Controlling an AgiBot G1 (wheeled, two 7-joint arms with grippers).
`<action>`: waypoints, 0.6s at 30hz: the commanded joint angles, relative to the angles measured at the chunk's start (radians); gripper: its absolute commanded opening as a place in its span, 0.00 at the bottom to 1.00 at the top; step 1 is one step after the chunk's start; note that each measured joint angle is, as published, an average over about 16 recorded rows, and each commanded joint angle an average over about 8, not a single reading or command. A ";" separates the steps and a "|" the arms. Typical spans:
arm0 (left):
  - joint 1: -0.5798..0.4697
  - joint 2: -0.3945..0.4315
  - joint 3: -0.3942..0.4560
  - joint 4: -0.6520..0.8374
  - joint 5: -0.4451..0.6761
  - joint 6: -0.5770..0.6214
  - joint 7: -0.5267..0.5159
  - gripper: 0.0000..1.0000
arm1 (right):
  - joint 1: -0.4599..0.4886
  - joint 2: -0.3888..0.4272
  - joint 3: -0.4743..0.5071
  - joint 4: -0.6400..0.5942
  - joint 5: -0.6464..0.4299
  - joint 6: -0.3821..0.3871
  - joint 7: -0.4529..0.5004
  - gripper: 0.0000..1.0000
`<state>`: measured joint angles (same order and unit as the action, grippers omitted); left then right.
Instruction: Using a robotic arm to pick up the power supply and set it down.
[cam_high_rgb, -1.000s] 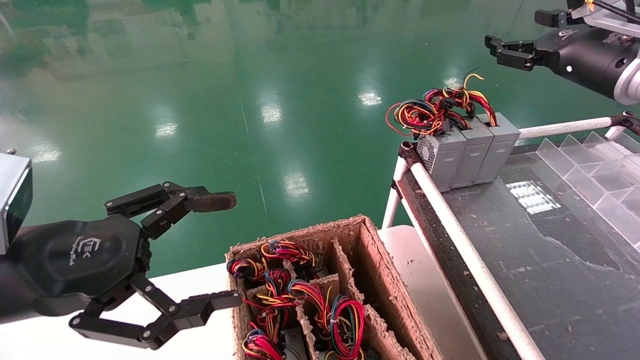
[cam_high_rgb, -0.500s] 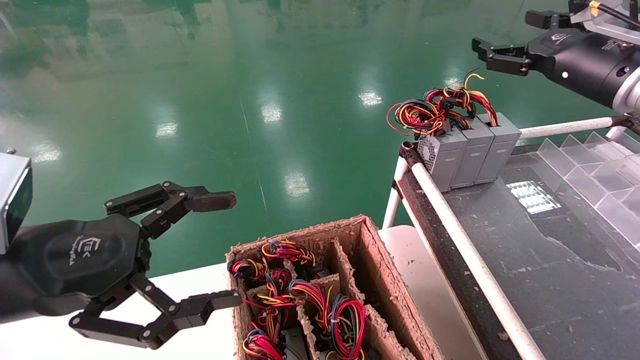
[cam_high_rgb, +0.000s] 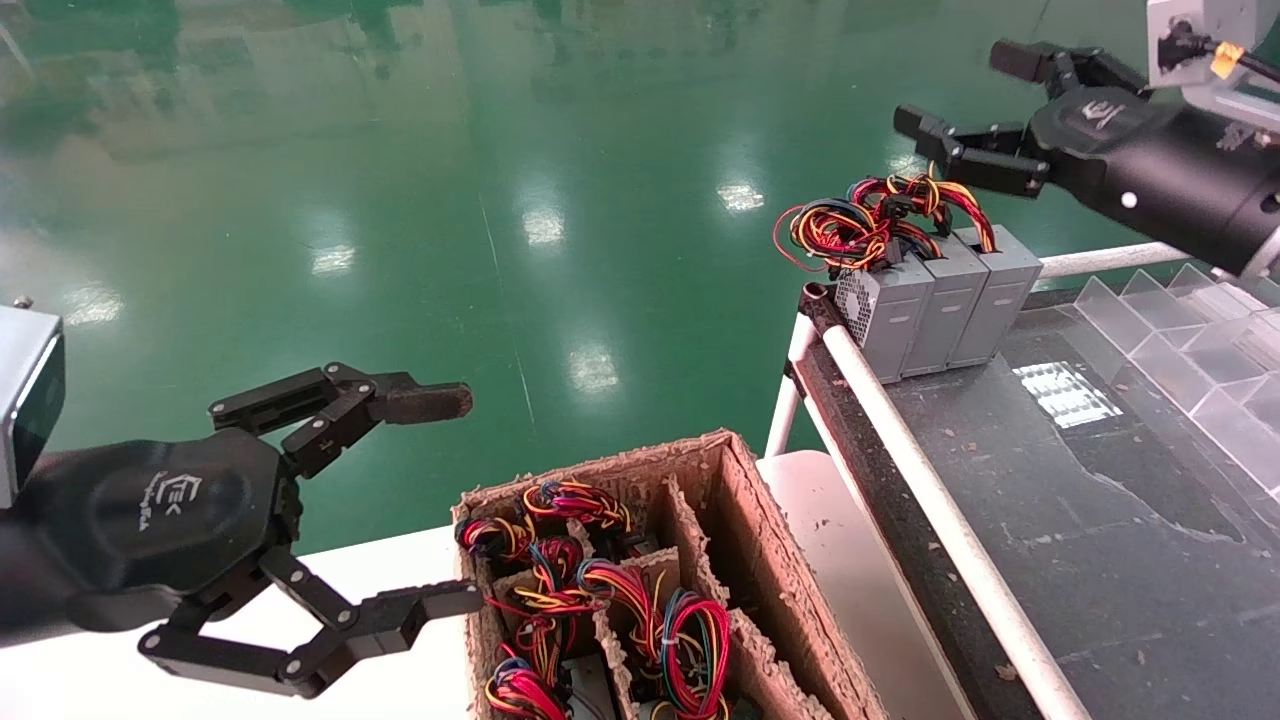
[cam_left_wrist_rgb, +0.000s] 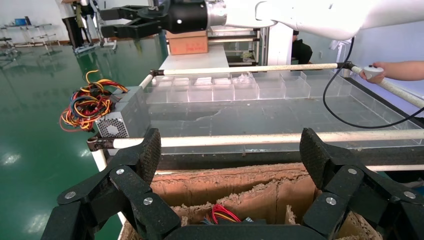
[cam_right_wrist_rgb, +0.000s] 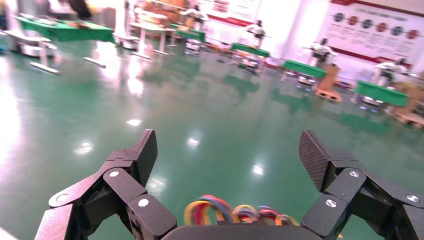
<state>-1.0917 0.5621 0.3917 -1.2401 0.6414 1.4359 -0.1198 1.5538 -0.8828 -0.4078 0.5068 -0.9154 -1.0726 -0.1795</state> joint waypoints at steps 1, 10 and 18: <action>0.000 0.000 0.000 0.000 0.000 0.000 0.000 1.00 | -0.026 0.015 0.007 0.043 0.010 -0.023 0.020 1.00; 0.000 0.000 0.000 0.000 0.000 0.000 0.000 1.00 | -0.145 0.082 0.039 0.235 0.056 -0.128 0.111 1.00; 0.000 0.000 0.000 0.000 0.000 0.000 0.000 1.00 | -0.251 0.142 0.067 0.407 0.097 -0.222 0.192 1.00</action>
<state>-1.0917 0.5621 0.3917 -1.2401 0.6414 1.4359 -0.1198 1.3030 -0.7406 -0.3407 0.9137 -0.8187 -1.2940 0.0126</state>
